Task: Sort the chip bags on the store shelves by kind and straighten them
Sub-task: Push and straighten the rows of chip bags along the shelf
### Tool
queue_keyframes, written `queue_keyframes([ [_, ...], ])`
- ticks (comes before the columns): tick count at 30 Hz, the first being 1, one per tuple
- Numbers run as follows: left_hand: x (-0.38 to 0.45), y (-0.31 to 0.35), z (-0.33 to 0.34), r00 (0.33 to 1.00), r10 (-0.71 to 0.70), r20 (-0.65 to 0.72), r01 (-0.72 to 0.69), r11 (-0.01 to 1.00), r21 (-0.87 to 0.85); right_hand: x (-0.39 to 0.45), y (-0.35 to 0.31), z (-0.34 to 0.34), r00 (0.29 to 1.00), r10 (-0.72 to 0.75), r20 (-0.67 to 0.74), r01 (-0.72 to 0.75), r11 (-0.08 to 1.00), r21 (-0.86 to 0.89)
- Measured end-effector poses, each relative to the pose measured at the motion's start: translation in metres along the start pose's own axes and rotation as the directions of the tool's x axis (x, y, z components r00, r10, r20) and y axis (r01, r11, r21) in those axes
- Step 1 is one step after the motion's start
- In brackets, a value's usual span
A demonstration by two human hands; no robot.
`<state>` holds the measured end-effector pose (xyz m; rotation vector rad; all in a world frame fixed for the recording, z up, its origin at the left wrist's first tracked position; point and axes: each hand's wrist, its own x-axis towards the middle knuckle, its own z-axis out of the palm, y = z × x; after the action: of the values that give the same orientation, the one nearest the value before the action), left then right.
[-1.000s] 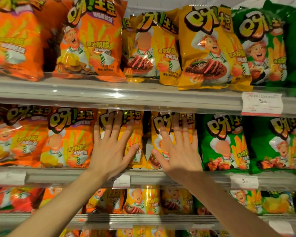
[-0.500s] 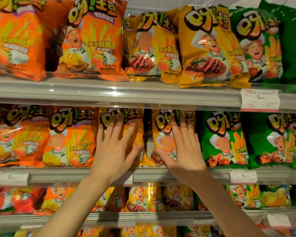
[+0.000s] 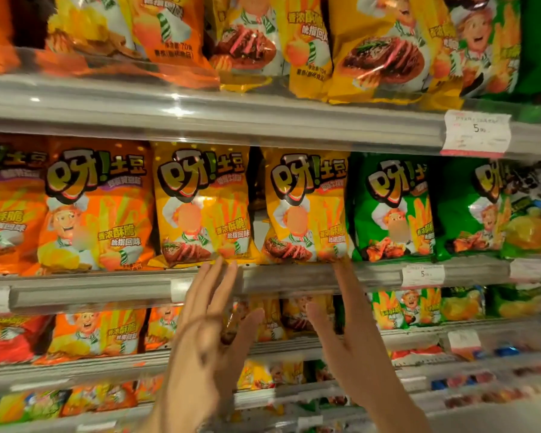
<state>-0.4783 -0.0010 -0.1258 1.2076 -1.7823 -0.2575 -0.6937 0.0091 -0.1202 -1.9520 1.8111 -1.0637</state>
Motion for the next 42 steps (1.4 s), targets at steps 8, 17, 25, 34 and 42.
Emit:
queue_keyframes([
  [8, -0.007, 0.018, 0.021, 0.994, -0.104, 0.034, 0.107, 0.992, -0.073, -0.014, 0.021, -0.022, 0.998, 0.028, 0.058, -0.033, 0.995, 0.089],
  [17, -0.003, 0.100, 0.103, 0.980, -0.199, -0.007, 0.198, 0.979, -0.048, -0.007, 0.108, -0.101, 0.986, 0.051, 0.156, -0.083, 0.976, 0.204],
  [25, 0.010, 0.203, 0.200, 0.961, -0.267, -0.075, 0.259, 0.961, -0.094, 0.012, 0.209, -0.210, 0.989, -0.046, 0.144, 0.012, 0.972, 0.234],
  [34, 0.044, 0.236, 0.224, 0.979, -0.160, -0.130, 0.166, 0.986, 0.036, 0.039, 0.240, -0.267, 0.993, -0.102, 0.058, 0.091, 0.981, 0.171],
  [42, 0.111, 0.214, 0.223, 0.987, 0.081, -0.142, -0.014, 0.905, 0.425, 0.102, 0.205, -0.250, 0.937, -0.332, -0.105, 0.293, 0.915, -0.278],
])
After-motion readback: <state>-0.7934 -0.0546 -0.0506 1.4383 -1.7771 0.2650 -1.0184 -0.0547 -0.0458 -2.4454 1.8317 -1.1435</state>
